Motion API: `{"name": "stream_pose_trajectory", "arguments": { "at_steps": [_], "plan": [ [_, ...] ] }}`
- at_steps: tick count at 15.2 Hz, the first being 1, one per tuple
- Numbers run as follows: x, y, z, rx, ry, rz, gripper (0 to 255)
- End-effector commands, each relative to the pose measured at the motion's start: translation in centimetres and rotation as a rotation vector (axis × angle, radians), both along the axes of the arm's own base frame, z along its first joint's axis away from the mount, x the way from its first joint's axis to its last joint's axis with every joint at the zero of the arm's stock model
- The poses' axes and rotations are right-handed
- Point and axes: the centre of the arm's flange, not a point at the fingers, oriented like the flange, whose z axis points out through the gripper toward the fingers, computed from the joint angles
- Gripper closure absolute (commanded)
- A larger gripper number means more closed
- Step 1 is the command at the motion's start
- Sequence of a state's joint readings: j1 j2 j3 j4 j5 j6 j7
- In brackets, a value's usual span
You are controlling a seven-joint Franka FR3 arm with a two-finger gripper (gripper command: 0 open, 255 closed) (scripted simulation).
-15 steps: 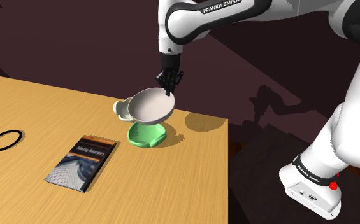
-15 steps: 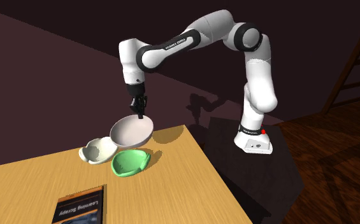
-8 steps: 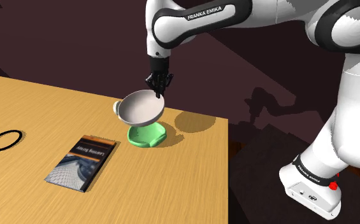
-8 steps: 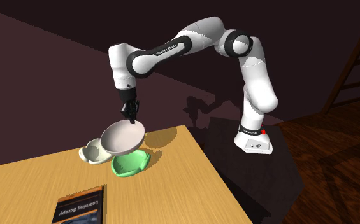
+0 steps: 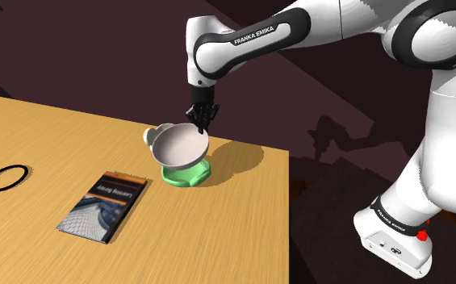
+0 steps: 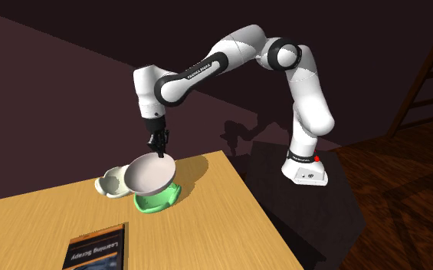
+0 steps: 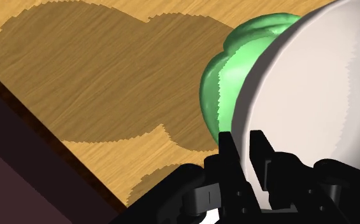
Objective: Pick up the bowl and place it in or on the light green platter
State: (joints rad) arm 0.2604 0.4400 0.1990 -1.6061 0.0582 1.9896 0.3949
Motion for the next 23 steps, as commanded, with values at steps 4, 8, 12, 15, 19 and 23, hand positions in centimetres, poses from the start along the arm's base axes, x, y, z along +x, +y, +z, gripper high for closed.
{"name": "stream_pose_trajectory", "arguments": {
  "at_steps": [4,8,12,15,19,23],
  "plan": [
    [0.1,-0.1,-2.6,0.001,-0.001,0.0,255],
    [0.1,-0.1,-4.2,0.001,-0.001,0.0,255],
    [0.1,-0.1,-4.2,0.001,-0.001,0.0,255],
    [0.1,-0.1,-4.2,0.001,-0.001,0.0,255],
    [0.1,-0.1,-4.2,0.001,-0.001,0.0,0],
    [0.3,-0.3,-1.6,0.001,-0.001,0.0,0]
  ]
}}
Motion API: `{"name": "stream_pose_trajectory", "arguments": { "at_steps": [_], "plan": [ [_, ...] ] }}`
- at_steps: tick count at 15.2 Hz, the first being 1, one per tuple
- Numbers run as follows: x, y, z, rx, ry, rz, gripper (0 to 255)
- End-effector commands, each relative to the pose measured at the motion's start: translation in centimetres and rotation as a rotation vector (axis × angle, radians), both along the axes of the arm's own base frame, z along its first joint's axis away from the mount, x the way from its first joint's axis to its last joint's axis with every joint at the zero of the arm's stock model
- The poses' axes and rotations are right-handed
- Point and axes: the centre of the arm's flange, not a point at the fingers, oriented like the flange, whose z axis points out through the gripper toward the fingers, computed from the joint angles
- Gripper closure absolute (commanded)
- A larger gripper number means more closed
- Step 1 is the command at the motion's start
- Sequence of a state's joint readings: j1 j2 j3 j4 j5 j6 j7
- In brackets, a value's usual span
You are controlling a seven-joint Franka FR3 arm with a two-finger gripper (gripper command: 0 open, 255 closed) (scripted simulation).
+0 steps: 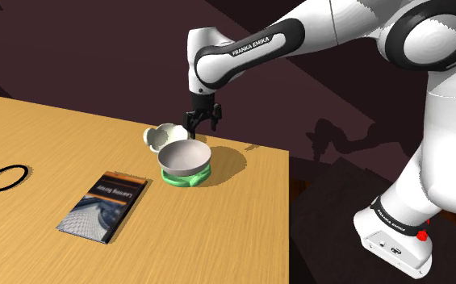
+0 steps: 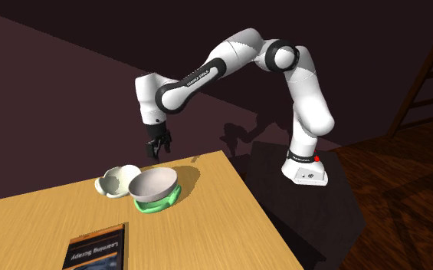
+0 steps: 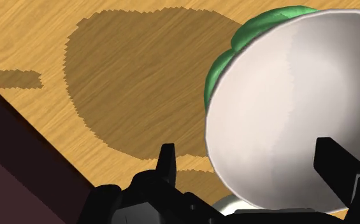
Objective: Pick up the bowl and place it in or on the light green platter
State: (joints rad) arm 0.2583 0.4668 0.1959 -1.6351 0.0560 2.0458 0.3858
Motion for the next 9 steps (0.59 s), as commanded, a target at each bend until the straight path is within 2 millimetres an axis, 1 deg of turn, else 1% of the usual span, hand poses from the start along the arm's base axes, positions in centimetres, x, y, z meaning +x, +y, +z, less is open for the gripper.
{"name": "stream_pose_trajectory", "arguments": {
  "at_steps": [1,2,9],
  "plan": [
    [0.3,-0.2,2.4,0.0,0.0,0.0,0],
    [0.4,-0.3,3.4,0.0,0.0,0.0,0],
    [0.4,-0.3,3.4,0.0,0.0,0.0,0]
  ]
}}
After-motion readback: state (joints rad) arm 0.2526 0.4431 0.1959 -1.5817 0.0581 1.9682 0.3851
